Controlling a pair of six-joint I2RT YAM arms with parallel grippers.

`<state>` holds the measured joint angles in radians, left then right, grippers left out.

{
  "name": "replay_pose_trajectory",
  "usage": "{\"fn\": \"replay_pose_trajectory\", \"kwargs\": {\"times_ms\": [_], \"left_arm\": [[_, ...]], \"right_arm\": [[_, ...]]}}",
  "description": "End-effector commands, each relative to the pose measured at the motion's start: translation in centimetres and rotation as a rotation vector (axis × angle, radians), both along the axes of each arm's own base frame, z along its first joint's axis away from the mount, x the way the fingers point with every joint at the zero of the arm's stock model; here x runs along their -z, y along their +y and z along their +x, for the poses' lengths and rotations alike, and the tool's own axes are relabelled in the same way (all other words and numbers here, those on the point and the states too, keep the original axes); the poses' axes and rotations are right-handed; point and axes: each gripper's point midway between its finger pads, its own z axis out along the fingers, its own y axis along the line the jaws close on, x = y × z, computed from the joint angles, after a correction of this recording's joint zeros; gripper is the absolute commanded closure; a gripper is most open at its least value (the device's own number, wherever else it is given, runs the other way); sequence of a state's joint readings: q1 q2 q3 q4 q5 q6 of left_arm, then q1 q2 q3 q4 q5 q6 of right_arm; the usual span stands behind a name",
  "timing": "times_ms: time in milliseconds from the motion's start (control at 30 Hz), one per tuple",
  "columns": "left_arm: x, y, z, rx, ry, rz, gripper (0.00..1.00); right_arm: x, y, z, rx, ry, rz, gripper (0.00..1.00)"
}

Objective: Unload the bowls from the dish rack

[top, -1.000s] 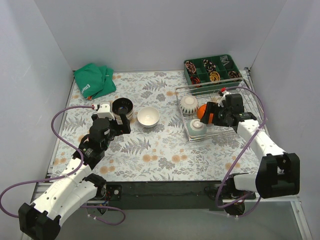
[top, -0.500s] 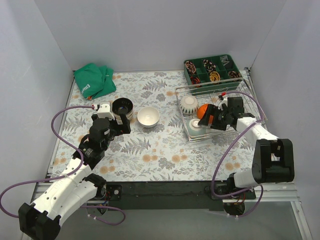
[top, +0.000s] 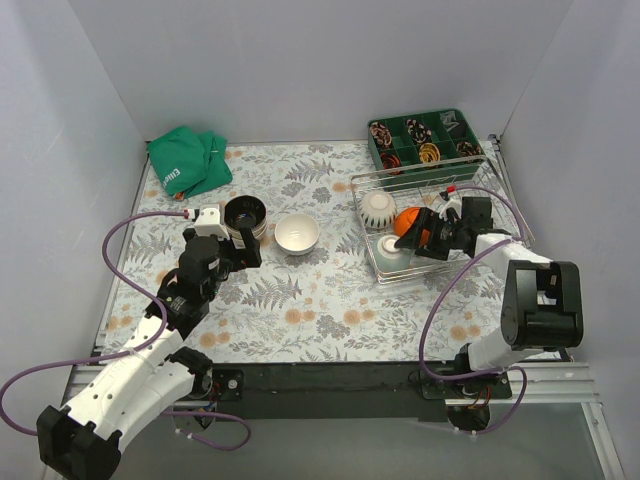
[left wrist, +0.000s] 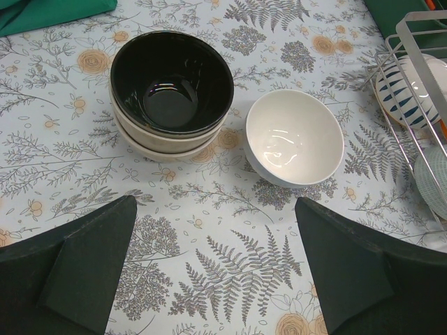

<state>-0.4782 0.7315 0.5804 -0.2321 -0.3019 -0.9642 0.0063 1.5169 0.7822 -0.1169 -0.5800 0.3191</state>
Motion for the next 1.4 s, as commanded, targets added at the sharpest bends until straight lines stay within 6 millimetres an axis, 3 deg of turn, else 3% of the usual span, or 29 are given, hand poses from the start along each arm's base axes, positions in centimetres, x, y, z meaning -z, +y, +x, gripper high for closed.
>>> {"fn": "replay_pose_trajectory", "kwargs": {"times_ms": [0,400,667,767,1067,1200,1367], "left_arm": [[-0.2,-0.1,0.0,0.010,-0.011,0.006,0.02],[-0.2,-0.1,0.0,0.012,-0.013,0.005,0.02],[-0.3,-0.1,0.0,0.012,-0.016,0.004,0.02],[-0.3,-0.2,0.0,0.015,-0.016,0.003,0.02],[-0.3,-0.3,0.0,0.019,-0.015,0.001,0.02],[-0.2,-0.3,0.0,0.022,-0.010,0.002,0.02],[-0.2,-0.3,0.0,0.023,-0.011,0.001,0.02]], "right_arm": [[3.2,-0.1,-1.7,-0.035,0.052,-0.025,0.10],[3.9,0.0,-2.0,-0.048,0.065,0.075,0.12],[3.6,0.5,-1.8,-0.072,0.056,0.130,0.19],[3.2,0.6,-1.7,-0.079,0.050,0.148,0.26],[1.3,0.8,-1.4,-0.084,0.012,0.165,0.64],[-0.3,0.6,-0.8,-0.066,-0.037,0.152,0.85],[-2.9,0.2,0.1,-0.037,-0.120,0.128,0.95]]}}
